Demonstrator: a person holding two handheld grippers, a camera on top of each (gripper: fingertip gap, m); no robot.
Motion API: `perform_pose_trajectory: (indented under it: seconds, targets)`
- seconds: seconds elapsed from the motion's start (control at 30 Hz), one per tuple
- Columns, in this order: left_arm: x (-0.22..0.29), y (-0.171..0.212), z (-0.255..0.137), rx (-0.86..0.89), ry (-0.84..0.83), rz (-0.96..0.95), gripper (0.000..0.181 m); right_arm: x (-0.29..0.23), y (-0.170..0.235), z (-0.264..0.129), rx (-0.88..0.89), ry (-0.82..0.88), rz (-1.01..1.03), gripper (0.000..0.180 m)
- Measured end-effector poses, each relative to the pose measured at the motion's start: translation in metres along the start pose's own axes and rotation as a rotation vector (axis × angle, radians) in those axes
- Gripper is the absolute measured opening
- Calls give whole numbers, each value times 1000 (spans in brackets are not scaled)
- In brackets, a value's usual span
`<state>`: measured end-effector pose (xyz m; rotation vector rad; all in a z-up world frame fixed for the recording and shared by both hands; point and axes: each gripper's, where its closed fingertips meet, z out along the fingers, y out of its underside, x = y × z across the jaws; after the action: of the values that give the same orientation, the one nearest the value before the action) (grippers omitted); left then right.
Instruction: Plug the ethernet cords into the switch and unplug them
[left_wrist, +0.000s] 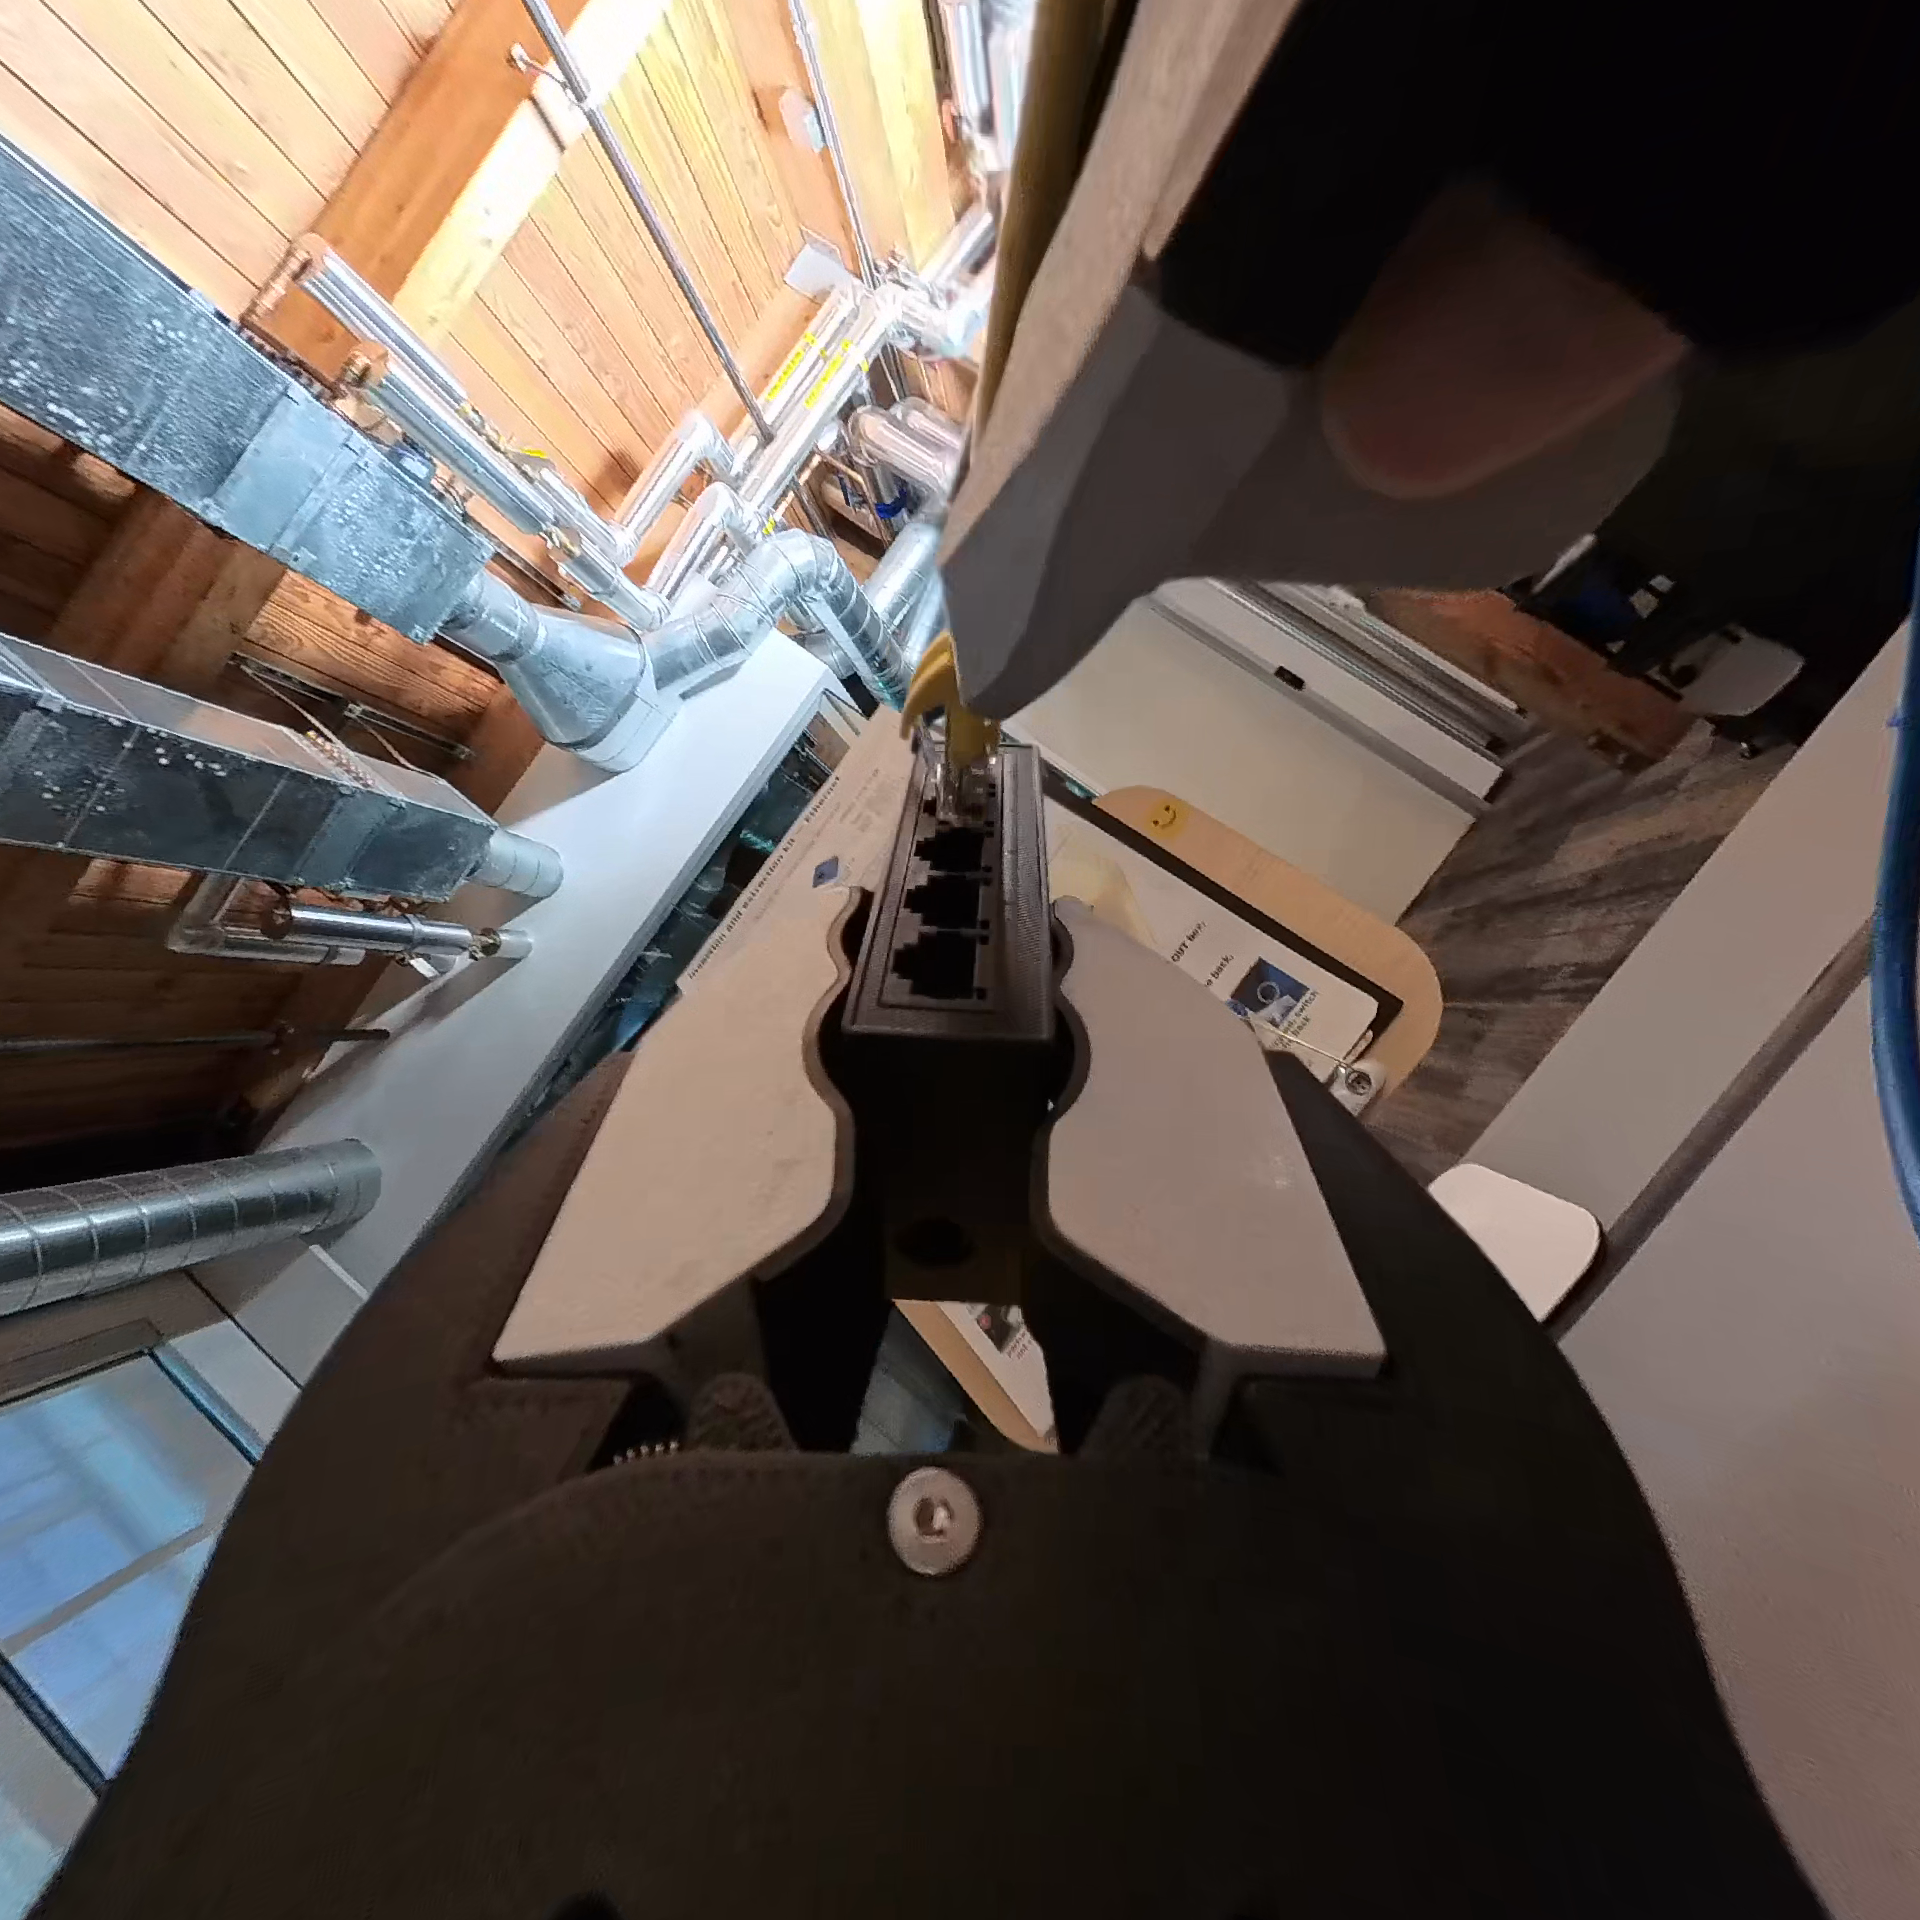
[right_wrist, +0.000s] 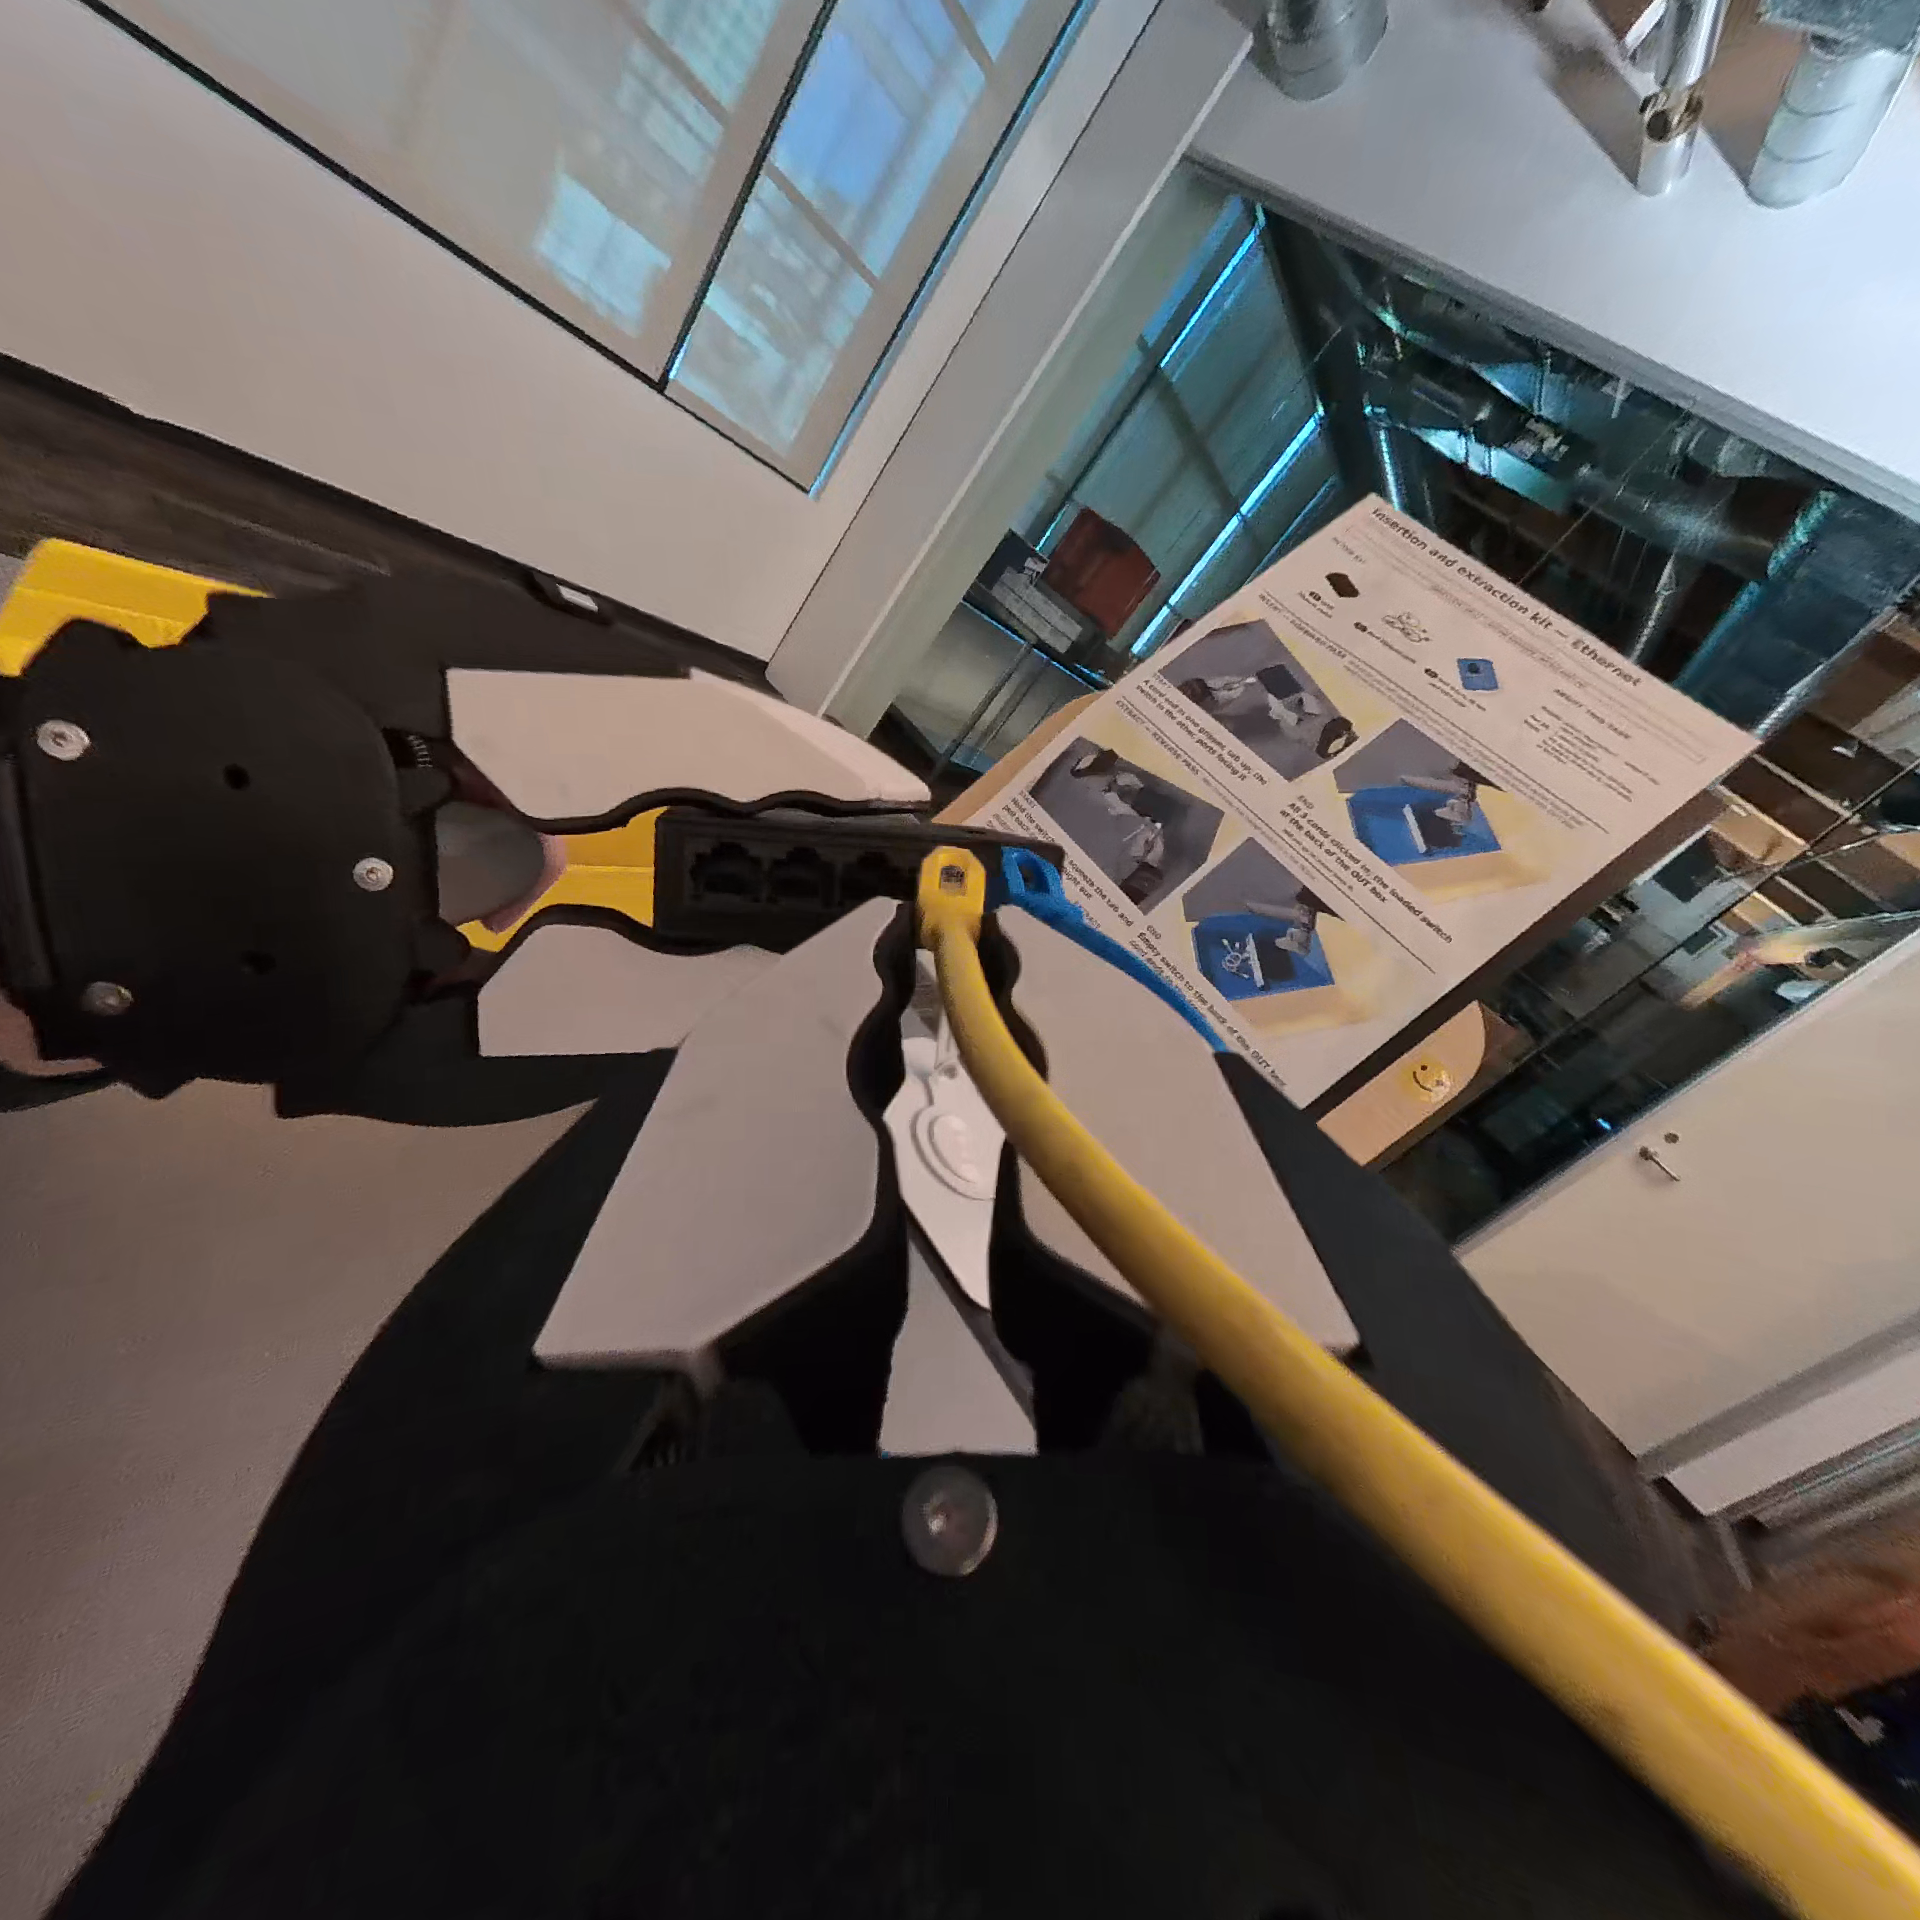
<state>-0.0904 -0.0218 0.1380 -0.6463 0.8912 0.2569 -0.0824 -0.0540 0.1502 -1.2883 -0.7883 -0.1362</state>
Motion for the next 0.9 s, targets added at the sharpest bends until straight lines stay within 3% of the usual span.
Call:
perform_pose_trajectory:
  seconds: [0.03, 0.27, 0.57, 0.9]
  targets:
    - [-2, -2, -1, 7, -6, 2, 29, -1, -2, -2, 0, -8, 13, 13]
    - [-11, -22, -12, 81, -30, 64, 29, -3, -13, -9, 28, -64, 156, 13]
    - [-5, -20, -9, 68, 33, 10, 28, 4, -1, -7, 11, -139, 334, 13]
    - [7, -11, -4, 39, 101, -46, 28, 2, 10, -4, -81, -118, 278, 10]
